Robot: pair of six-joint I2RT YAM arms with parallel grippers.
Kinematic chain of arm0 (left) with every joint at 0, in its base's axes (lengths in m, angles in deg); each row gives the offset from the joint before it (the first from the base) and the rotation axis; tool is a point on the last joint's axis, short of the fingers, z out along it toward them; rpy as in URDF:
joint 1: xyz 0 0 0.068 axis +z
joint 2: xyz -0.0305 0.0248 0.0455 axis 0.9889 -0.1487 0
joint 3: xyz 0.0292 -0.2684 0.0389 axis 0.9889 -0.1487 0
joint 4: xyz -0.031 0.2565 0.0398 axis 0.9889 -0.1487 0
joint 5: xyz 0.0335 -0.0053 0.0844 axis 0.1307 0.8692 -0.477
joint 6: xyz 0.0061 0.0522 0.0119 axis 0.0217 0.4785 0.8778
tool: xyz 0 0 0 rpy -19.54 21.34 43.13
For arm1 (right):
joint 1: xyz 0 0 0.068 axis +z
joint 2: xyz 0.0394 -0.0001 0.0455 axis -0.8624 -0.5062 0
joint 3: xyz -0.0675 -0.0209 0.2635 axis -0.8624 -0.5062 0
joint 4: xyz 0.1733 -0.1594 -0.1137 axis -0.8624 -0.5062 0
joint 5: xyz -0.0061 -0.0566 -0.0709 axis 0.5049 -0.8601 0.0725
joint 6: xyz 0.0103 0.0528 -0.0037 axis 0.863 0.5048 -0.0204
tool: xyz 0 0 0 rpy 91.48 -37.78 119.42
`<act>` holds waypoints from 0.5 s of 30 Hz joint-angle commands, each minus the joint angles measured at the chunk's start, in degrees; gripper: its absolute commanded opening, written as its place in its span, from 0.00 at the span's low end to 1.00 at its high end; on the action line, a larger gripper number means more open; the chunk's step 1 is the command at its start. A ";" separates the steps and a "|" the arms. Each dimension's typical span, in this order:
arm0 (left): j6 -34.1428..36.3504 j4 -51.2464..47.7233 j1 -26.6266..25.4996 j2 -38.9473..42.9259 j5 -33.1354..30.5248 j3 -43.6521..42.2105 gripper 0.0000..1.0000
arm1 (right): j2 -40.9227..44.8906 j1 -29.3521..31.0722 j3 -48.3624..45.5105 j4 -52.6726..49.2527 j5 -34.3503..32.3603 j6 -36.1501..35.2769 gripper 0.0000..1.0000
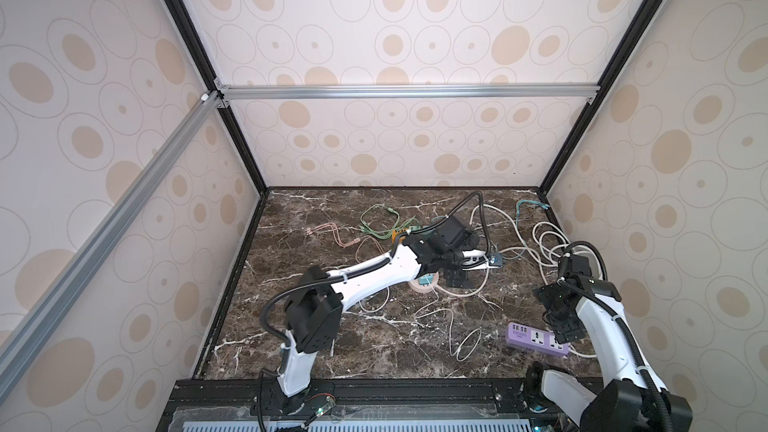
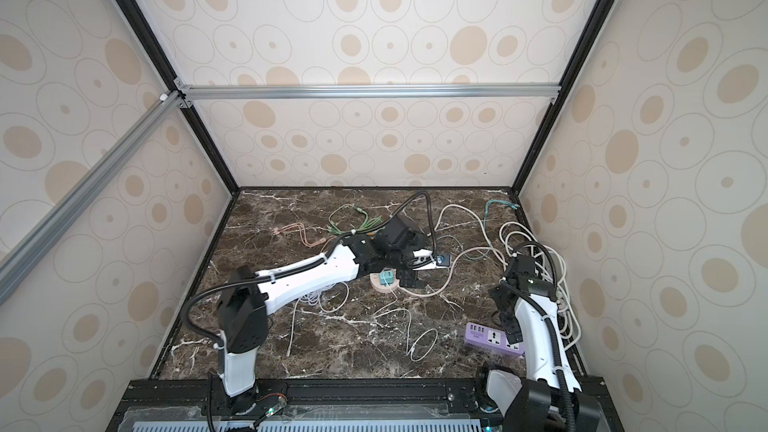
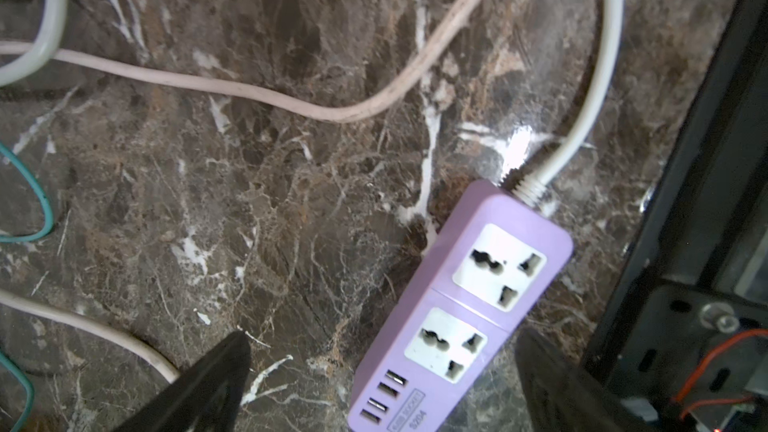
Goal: Insert the plug
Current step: 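Grasp the purple power strip with the right gripper while the left hovers nearby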
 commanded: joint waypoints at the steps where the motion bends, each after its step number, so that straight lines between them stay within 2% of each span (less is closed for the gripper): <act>1: -7.38 17.75 0.16 6.44 -1.26 -6.71 0.99 | 1.57 -0.32 -0.64 -6.08 0.95 6.53 1.00; 5: -15.60 22.02 0.42 10.65 -8.98 -12.01 0.98 | 1.50 -0.32 -2.43 -7.39 3.71 9.67 1.00; 10: -25.07 24.03 0.88 15.19 -17.31 -19.34 0.98 | 2.17 -0.32 -7.68 -2.35 8.21 14.35 1.00; 13: -29.69 24.17 0.95 18.13 -18.91 -23.64 0.98 | 1.40 -0.32 -9.05 0.23 8.00 14.35 1.00; 15: -31.50 23.81 1.00 20.16 -16.79 -26.39 0.98 | 0.38 -0.32 -9.62 1.00 7.17 14.47 1.00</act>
